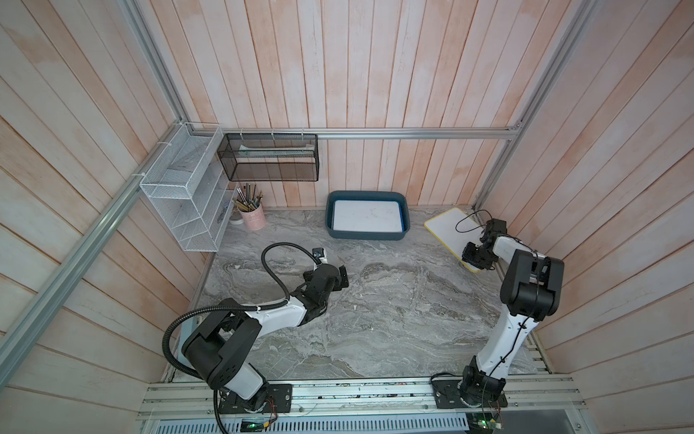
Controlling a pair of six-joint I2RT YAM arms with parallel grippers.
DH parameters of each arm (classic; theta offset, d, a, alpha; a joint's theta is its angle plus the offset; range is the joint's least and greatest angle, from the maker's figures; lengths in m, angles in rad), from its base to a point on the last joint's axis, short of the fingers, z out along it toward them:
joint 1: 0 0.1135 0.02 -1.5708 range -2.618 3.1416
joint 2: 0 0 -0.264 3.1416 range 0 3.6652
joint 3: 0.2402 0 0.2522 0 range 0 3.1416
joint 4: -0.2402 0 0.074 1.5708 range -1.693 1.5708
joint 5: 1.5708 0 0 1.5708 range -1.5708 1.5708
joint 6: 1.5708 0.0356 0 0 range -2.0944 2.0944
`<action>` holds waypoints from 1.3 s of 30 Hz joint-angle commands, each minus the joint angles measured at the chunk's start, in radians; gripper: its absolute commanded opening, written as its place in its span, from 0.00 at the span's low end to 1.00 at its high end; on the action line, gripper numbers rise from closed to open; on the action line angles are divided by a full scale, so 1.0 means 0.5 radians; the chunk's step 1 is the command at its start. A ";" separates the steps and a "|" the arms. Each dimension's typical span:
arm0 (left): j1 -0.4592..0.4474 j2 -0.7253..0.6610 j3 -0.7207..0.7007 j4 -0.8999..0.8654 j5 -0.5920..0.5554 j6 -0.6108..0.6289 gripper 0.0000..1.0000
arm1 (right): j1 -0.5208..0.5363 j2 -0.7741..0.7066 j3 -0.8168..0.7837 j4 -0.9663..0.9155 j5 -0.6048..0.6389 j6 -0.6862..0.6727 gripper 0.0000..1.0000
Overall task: Put the whiteboard into the storage box
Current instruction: Move the whiteboard to the center of the board.
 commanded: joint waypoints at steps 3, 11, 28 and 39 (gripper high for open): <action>0.012 -0.002 -0.013 0.076 0.063 0.031 1.00 | 0.038 -0.094 -0.303 -0.002 -0.113 -0.022 0.38; 0.018 0.014 -0.031 0.117 0.124 0.031 1.00 | 0.219 -0.324 -0.669 0.055 -0.188 0.040 0.38; 0.043 -0.162 -0.136 0.092 0.186 0.024 1.00 | 1.634 -0.726 -1.374 0.192 -0.429 0.786 0.38; 0.046 -0.202 -0.134 0.025 0.308 0.058 1.00 | 2.144 -0.680 -1.029 0.258 -0.719 0.984 0.38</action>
